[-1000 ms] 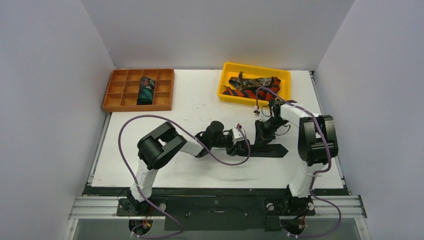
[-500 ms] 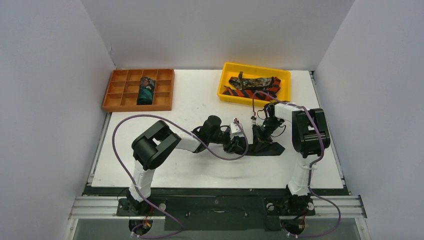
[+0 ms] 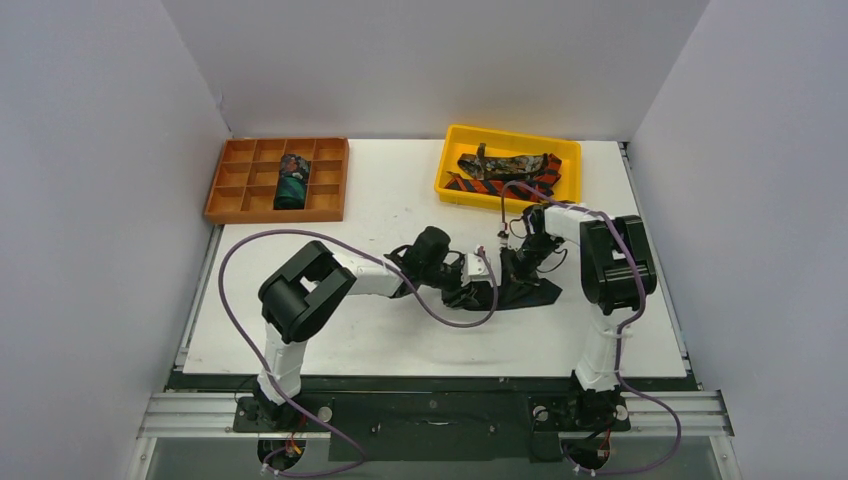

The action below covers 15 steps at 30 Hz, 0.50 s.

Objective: Roll the ties
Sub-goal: Roll the tie at the center of the board.

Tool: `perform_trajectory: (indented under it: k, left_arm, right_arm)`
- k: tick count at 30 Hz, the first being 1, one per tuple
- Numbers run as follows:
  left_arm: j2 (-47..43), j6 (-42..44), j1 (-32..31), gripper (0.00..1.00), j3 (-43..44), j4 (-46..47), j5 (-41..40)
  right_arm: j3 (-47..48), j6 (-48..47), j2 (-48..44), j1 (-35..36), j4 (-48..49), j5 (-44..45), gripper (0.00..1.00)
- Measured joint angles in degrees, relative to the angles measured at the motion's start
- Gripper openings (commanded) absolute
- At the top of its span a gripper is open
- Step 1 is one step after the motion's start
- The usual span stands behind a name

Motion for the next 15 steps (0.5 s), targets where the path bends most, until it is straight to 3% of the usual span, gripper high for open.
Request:
perform_trajectory:
  k: [4, 6, 10, 15]
  left_arm:
    - [1.6, 1.5, -0.3, 0.00, 4.9, -6.5, -2.0]
    - [2.3, 1.6, -0.3, 0.00, 6.5, -8.1, -3.0]
    - [2.5, 1.6, -0.4, 0.00, 7.1, -8.9, -4.4]
    - [2.5, 1.4, -1.1, 0.03, 7.1, -8.8, -5.9]
  right_arm:
    - [-0.2, -0.2, -0.6, -0.4, 0.7, -1.7, 0.32]
    - [-1.2, -0.6, -2.4, -1.0, 2.6, -2.8, 0.41]
    - [-3.6, -2.0, -8.7, -2.6, 6.2, -3.8, 0.51]
    - [-4.9, -1.1, -14.6, -3.0, 9.3, -8.2, 0.53]
